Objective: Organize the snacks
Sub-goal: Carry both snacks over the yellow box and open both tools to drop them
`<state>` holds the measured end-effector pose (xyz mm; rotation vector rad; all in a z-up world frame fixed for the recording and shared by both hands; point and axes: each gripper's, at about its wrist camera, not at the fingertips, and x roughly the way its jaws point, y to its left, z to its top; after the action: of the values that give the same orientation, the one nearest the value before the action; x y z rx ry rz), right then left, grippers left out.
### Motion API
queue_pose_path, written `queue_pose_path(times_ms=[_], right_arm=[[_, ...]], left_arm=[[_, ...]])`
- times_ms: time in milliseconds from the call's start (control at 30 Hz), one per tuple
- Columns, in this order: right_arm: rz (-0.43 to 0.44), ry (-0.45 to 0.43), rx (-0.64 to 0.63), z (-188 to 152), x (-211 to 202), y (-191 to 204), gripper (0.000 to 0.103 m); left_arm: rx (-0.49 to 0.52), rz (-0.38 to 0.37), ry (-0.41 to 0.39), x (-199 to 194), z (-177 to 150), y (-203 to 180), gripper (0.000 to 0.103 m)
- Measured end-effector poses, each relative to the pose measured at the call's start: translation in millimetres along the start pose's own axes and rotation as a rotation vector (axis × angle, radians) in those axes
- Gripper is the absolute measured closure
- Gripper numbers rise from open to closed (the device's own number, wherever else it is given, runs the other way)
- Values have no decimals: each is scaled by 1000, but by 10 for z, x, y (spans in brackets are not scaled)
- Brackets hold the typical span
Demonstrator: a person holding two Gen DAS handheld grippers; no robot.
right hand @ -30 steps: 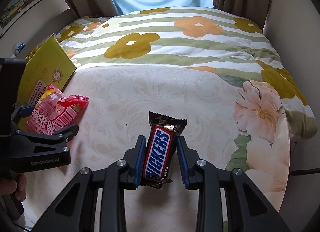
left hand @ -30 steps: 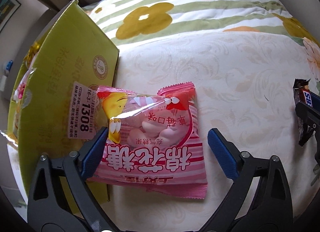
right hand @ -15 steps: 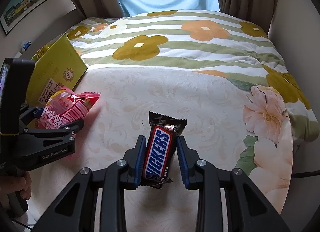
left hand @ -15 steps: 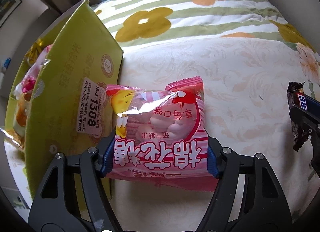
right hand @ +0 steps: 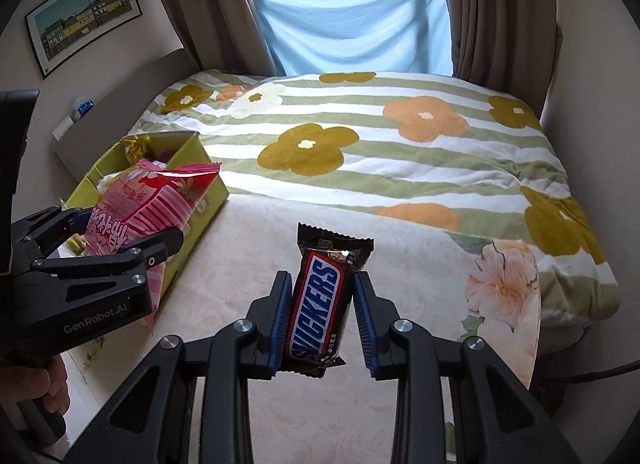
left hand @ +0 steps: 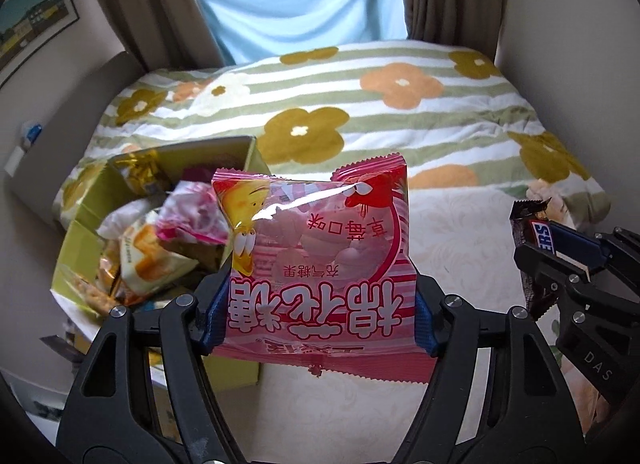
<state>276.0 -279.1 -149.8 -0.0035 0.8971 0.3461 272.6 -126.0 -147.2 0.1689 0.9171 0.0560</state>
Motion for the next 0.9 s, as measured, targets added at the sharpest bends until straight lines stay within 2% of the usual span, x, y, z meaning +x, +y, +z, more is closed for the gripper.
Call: queue_pose_path(times_ms=[267,433,700,900], right_arm=[[51,-91,-73,476,-255,716,74],[85,-123,-76,685,-209,1285,74],[110,-119,-92,854,154,2161,74],[90,-91,-52,827,412,2536,74]], left_arm=[[-62,15,-117,-496,274,863,34],[-83,0,-134,-572,341,1557,34],[-114,-13,-94,-310,259,2654,34],[-106,-77,-31,83,142,3123,32]])
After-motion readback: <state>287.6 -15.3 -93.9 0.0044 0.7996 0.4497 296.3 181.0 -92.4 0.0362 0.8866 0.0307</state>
